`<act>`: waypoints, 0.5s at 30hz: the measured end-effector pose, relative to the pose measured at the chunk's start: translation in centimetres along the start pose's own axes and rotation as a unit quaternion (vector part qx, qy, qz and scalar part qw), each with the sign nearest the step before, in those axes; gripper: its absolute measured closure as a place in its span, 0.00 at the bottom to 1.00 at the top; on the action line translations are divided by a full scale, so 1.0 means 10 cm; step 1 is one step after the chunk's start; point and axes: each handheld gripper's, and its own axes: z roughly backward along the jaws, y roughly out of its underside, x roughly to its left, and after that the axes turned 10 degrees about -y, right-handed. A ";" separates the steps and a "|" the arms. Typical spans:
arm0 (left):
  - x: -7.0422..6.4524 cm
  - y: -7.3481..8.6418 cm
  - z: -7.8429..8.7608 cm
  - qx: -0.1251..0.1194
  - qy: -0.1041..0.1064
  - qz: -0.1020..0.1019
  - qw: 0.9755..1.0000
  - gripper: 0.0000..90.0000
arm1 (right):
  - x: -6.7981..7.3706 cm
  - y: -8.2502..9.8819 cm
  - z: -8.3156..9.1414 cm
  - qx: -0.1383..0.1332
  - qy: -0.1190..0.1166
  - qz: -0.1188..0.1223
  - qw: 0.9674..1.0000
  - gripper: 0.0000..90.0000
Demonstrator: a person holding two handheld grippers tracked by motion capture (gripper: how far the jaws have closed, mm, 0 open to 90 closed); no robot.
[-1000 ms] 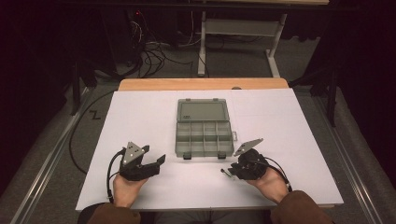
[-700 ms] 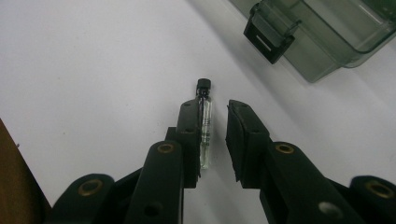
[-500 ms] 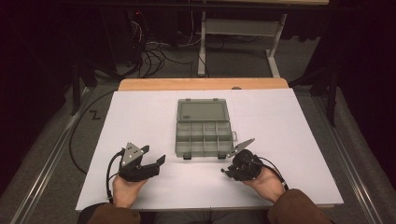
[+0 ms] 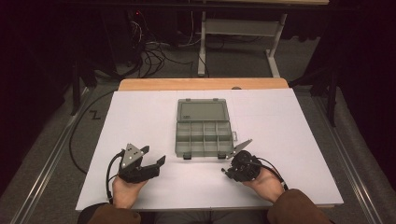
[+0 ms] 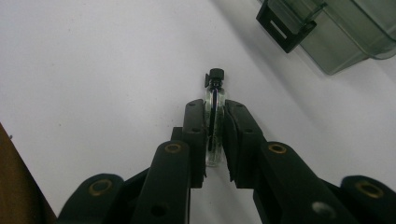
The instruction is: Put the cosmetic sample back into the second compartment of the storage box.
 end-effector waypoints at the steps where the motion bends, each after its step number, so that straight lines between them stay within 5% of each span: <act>1: 0.00 0.00 0.00 0.000 0.000 0.000 1.000 0.31 | 0.00 0.00 0.00 0.001 0.000 -0.002 1.000 0.90; 15: 0.00 0.00 0.01 -0.002 0.002 -0.003 1.000 0.31 | 0.03 0.00 -0.01 0.001 0.009 0.014 1.000 0.91</act>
